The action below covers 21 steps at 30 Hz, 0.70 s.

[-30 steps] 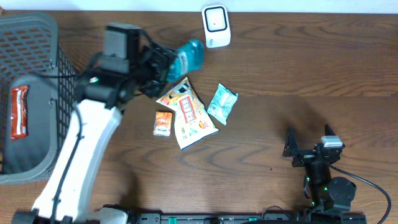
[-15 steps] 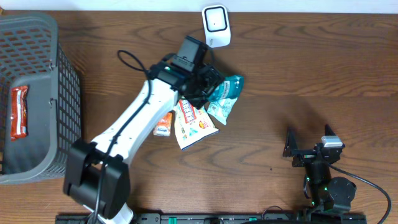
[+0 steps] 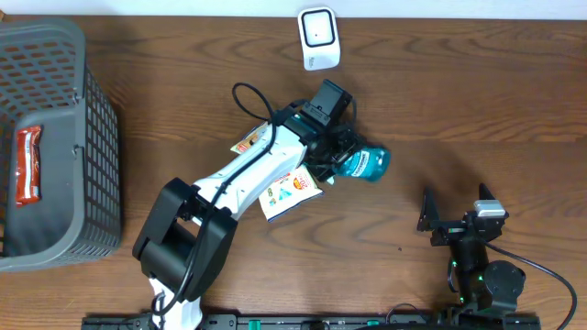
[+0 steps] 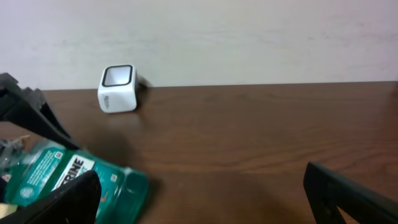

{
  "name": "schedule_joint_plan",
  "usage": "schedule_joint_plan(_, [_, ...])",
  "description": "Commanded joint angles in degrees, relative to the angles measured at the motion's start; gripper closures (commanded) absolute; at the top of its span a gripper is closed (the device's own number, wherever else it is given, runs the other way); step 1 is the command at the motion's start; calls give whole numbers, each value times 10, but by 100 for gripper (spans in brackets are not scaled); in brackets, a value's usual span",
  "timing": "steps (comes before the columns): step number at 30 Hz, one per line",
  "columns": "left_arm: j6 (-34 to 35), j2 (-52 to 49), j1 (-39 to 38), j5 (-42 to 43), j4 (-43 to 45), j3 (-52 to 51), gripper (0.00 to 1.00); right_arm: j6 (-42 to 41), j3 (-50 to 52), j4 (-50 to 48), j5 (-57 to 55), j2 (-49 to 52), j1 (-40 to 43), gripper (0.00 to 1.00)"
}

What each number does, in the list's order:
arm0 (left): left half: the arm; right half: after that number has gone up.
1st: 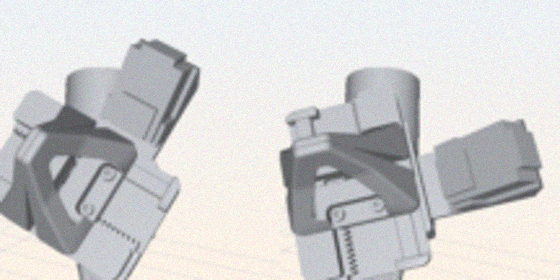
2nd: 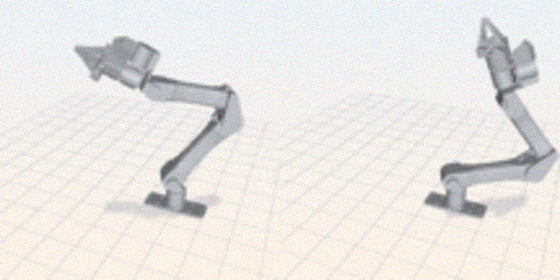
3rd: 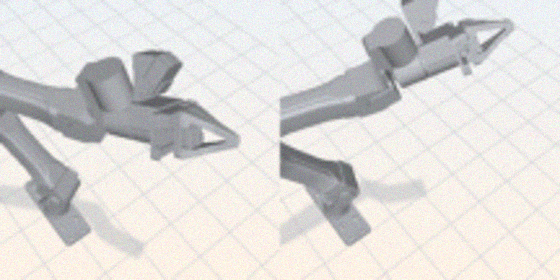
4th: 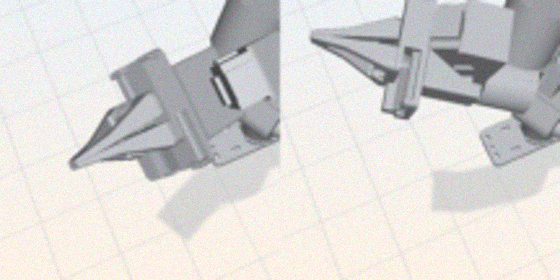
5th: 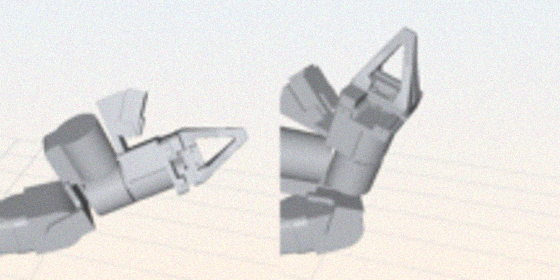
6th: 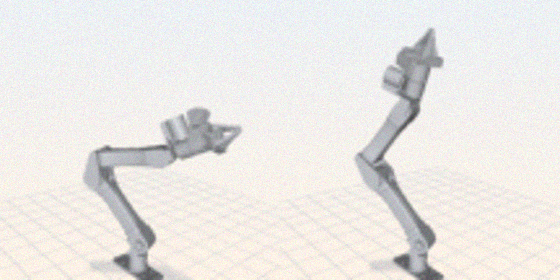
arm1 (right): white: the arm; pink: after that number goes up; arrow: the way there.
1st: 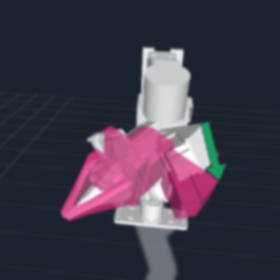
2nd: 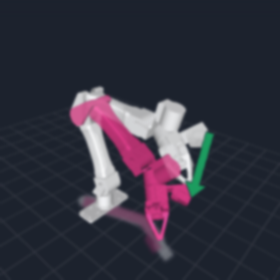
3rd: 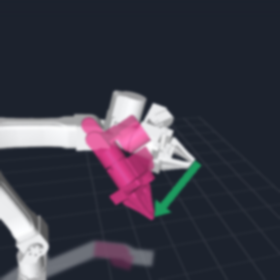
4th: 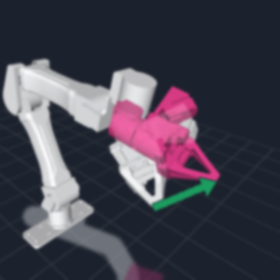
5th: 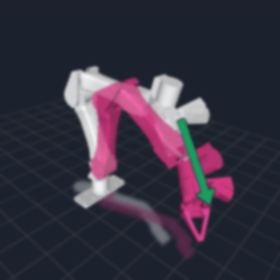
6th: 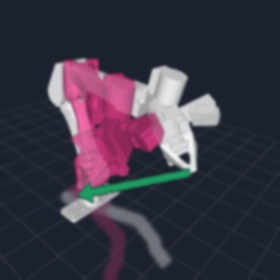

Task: Scan the item barcode
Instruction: 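Lift the mouthwash bottle out and set it beside the wet-wipe pack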

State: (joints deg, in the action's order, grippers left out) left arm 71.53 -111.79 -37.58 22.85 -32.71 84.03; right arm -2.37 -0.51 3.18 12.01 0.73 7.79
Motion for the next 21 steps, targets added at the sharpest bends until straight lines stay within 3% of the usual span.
schedule_joint_plan(1, [3, -6, 1, 3, 0, 6, 50, -6, 2, 1, -1, -3, -3, 1])
schedule_joint_plan(3, [3, -6, 1, -4, 0, 6, 50, -6, 2, 1, -1, -3, -3, 1])
schedule_joint_plan(7, [2, -6, 2, -31, -12, 6, 39, -6, 2, 1, -1, -3, -3, 1])
schedule_joint_plan(17, [-17, -6, 2, -120, -72, 6, 31, -6, 2, 0, -1, -3, -3, 1])
schedule_joint_plan(21, [-28, -5, 2, -120, -68, 6, 16, -6, 2, 1, -1, -3, -3, 1])
